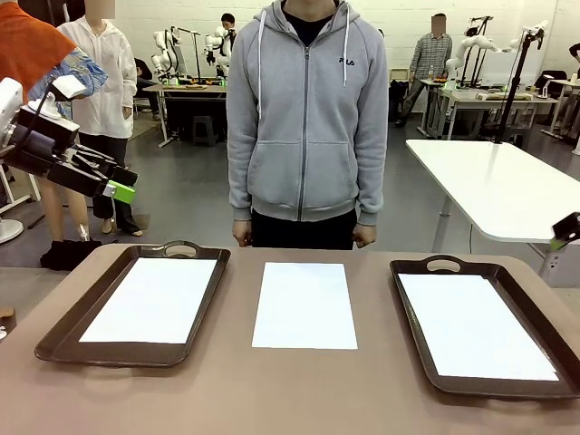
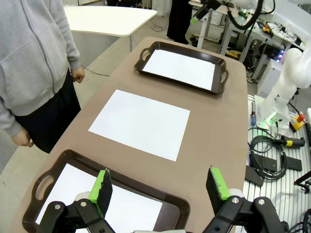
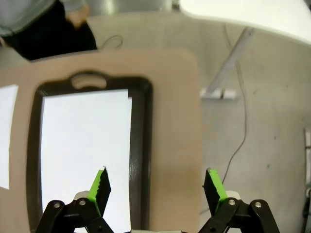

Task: Sort the A4 documents.
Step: Receive the A4 Paper.

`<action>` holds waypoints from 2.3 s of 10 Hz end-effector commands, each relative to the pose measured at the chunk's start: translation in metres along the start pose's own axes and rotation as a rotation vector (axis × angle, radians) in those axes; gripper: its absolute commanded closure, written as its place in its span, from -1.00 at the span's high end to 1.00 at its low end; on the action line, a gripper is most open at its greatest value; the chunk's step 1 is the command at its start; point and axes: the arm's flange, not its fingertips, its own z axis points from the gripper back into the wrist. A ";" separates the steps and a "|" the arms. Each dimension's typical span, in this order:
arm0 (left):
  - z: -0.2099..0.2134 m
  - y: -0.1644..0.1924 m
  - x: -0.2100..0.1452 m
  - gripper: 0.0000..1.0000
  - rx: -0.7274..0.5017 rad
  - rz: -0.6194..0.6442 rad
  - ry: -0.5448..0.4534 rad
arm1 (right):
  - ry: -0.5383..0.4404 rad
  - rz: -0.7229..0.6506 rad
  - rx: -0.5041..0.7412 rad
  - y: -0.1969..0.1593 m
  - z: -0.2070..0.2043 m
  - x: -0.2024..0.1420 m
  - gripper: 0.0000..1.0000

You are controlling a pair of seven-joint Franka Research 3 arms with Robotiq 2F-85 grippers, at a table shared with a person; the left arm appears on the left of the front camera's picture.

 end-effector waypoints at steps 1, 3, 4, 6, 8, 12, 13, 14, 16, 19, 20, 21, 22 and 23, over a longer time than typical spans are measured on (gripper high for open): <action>0.000 0.000 -0.001 1.00 -0.005 -0.006 -0.007 | -0.113 0.063 0.117 0.009 0.039 -0.023 1.00; 0.000 0.000 -0.001 1.00 -0.005 -0.006 -0.007 | -0.228 0.177 0.286 0.013 0.084 -0.027 1.00; 0.000 0.000 -0.001 1.00 -0.005 -0.006 -0.007 | -0.245 0.240 0.386 0.014 0.102 -0.025 1.00; 0.000 0.000 -0.001 1.00 -0.005 -0.006 -0.007 | -0.276 0.392 0.601 0.022 0.124 -0.023 1.00; 0.000 0.000 -0.001 1.00 -0.005 -0.006 -0.007 | -0.285 0.490 0.724 0.037 0.130 -0.021 1.00; 0.000 0.000 -0.001 1.00 -0.005 -0.006 -0.007 | -0.219 0.577 0.794 0.082 0.104 -0.007 1.00; 0.000 0.000 -0.001 1.00 -0.005 -0.006 -0.007 | -0.209 0.599 0.814 0.091 0.102 -0.005 1.00; 0.000 0.000 -0.001 1.00 -0.005 -0.006 -0.007 | -0.200 0.617 0.823 0.098 0.102 -0.005 1.00; 0.000 0.000 -0.001 1.00 -0.005 -0.006 -0.007 | -0.195 0.623 0.832 0.100 0.103 -0.005 1.00; 0.000 0.000 -0.001 1.00 -0.005 -0.006 -0.007 | -0.216 0.603 0.817 0.087 0.106 -0.009 1.00; 0.000 0.000 -0.001 1.00 -0.005 -0.006 -0.007 | -0.218 0.595 0.822 0.084 0.106 -0.010 1.00; 0.000 0.000 -0.001 1.00 -0.005 -0.006 -0.007 | -0.217 0.592 0.821 0.082 0.105 -0.010 1.00; 0.000 0.000 -0.001 1.00 -0.005 -0.006 -0.007 | -0.217 0.591 0.824 0.082 0.106 -0.009 1.00; 0.000 0.000 -0.001 1.00 -0.005 -0.006 -0.007 | -0.219 0.598 0.828 0.082 0.107 -0.009 1.00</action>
